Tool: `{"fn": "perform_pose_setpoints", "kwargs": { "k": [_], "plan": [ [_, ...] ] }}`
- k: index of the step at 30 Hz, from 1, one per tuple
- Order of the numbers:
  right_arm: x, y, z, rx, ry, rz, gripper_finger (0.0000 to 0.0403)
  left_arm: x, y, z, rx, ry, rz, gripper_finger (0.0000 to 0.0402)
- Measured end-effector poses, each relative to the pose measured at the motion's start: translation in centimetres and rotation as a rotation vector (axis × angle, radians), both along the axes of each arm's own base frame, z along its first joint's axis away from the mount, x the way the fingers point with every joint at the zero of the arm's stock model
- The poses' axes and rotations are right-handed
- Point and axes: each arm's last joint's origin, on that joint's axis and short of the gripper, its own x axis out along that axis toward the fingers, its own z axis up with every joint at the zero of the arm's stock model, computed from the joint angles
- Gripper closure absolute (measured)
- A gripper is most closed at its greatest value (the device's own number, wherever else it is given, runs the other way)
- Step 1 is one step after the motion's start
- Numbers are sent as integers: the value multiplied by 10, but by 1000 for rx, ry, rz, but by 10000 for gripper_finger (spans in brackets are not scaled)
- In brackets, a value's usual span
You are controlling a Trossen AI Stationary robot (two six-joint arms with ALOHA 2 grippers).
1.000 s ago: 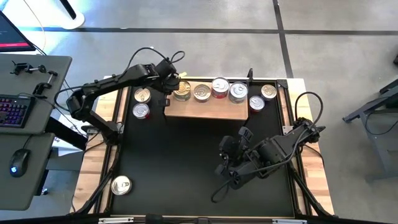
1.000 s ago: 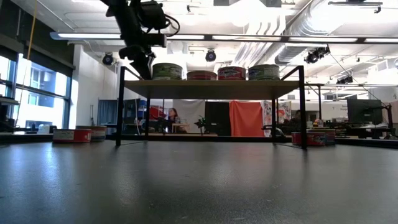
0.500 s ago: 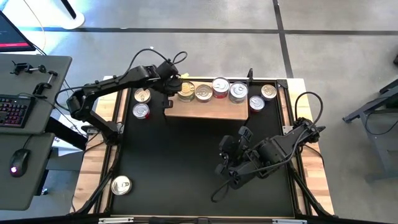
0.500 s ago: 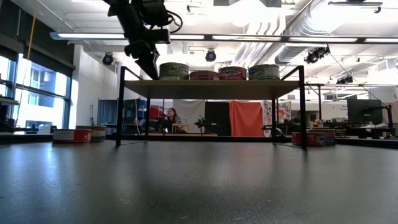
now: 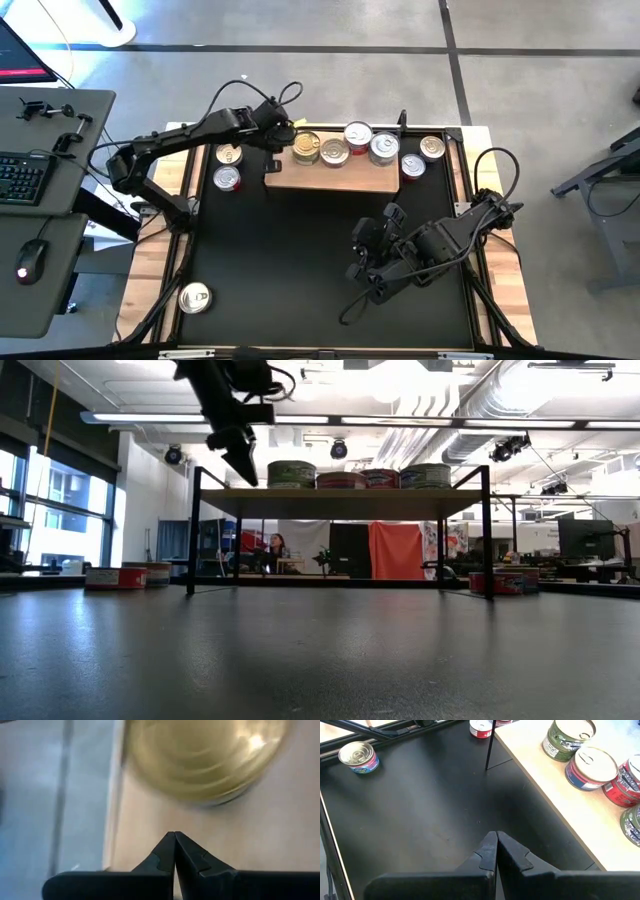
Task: Stack canned seafood by type on shelf
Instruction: Stack the red tuna can on top of the red tuna can on the shelf
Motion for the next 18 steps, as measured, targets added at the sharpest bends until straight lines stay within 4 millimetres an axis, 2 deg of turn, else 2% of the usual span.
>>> {"fn": "perform_pose_setpoints", "kwargs": {
  "k": [5,11,14,18],
  "plan": [
    [0,-1,0,-4,1,1,403,-29,1,24,51,-41,152,401],
    [3,-5,0,-30,-3,-9,403,-76,-10,47,-48,-256,556,402],
    [4,-8,0,-40,4,-6,403,-95,-21,33,-86,-307,686,402],
    [5,-10,0,-50,12,0,403,-112,-39,-8,-223,-282,876,402]
  ]
}}
